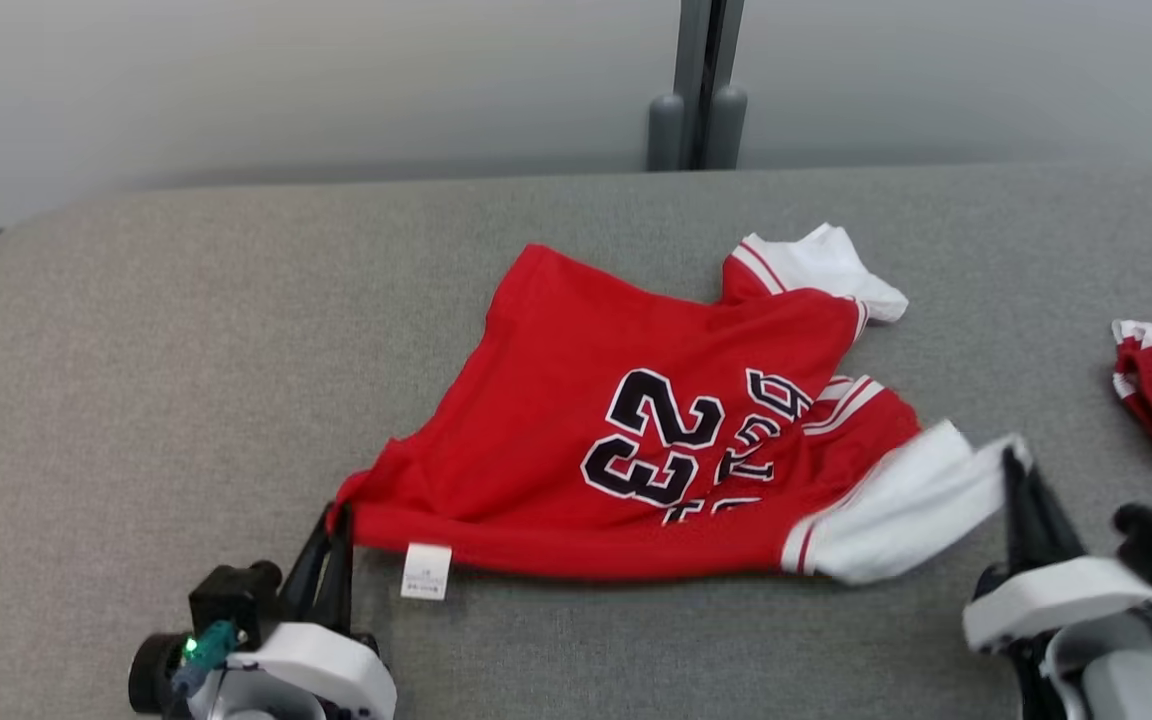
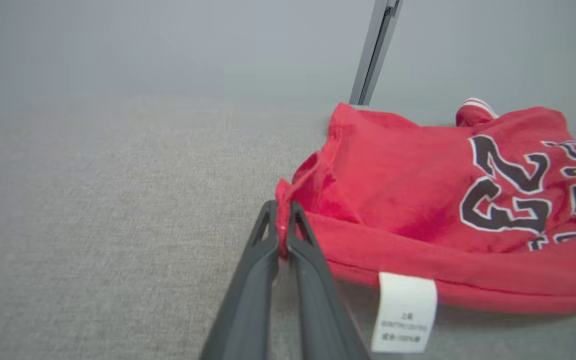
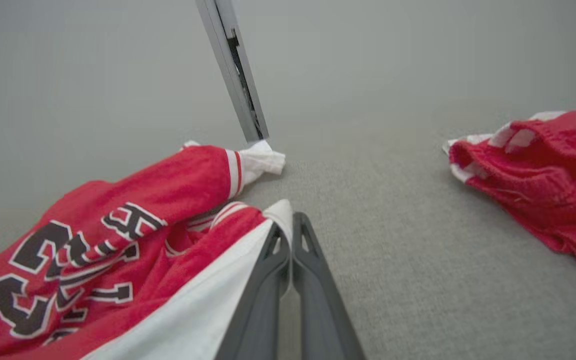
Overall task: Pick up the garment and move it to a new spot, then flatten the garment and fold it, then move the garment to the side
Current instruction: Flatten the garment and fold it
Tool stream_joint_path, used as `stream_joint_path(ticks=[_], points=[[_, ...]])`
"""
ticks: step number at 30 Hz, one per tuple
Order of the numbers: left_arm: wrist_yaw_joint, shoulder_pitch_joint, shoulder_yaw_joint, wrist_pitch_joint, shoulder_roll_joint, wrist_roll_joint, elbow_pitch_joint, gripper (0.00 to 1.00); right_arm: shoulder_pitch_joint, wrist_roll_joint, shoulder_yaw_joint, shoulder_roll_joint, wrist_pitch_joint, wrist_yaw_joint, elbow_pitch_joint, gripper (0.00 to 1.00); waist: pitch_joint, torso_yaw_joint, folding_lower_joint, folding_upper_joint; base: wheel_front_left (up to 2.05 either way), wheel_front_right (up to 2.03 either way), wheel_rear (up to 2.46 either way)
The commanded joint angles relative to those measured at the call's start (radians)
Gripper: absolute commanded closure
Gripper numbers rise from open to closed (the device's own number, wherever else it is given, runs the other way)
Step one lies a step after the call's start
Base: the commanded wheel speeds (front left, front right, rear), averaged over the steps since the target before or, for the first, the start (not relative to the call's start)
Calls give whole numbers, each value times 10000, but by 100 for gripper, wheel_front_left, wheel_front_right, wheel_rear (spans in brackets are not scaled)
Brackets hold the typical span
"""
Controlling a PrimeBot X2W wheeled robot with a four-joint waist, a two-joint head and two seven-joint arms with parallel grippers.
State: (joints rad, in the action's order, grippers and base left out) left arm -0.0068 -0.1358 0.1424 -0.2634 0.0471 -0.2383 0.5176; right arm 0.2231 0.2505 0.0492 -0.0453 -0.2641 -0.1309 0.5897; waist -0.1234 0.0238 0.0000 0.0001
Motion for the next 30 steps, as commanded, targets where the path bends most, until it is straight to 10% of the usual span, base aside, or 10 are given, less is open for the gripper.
stream_joint_path(ticks=[1,16,30], points=[[-72,-26,-129,-13,62,121,-447,100,4,308,244,-101,-1,3,-778,100,487,-95,0,-1,0,0,0],[-869,-4291,-895,292,1598,1007,-2102,100,3382,525,519,-912,-1,3,-4073,100,1858,-407,0,-1,0,0,0],[-998,-6444,-572,2367,2416,1015,-1684,100,5759,570,-373,-1492,446,3,-2749,100,169,-291,0,-1,0,0,0]])
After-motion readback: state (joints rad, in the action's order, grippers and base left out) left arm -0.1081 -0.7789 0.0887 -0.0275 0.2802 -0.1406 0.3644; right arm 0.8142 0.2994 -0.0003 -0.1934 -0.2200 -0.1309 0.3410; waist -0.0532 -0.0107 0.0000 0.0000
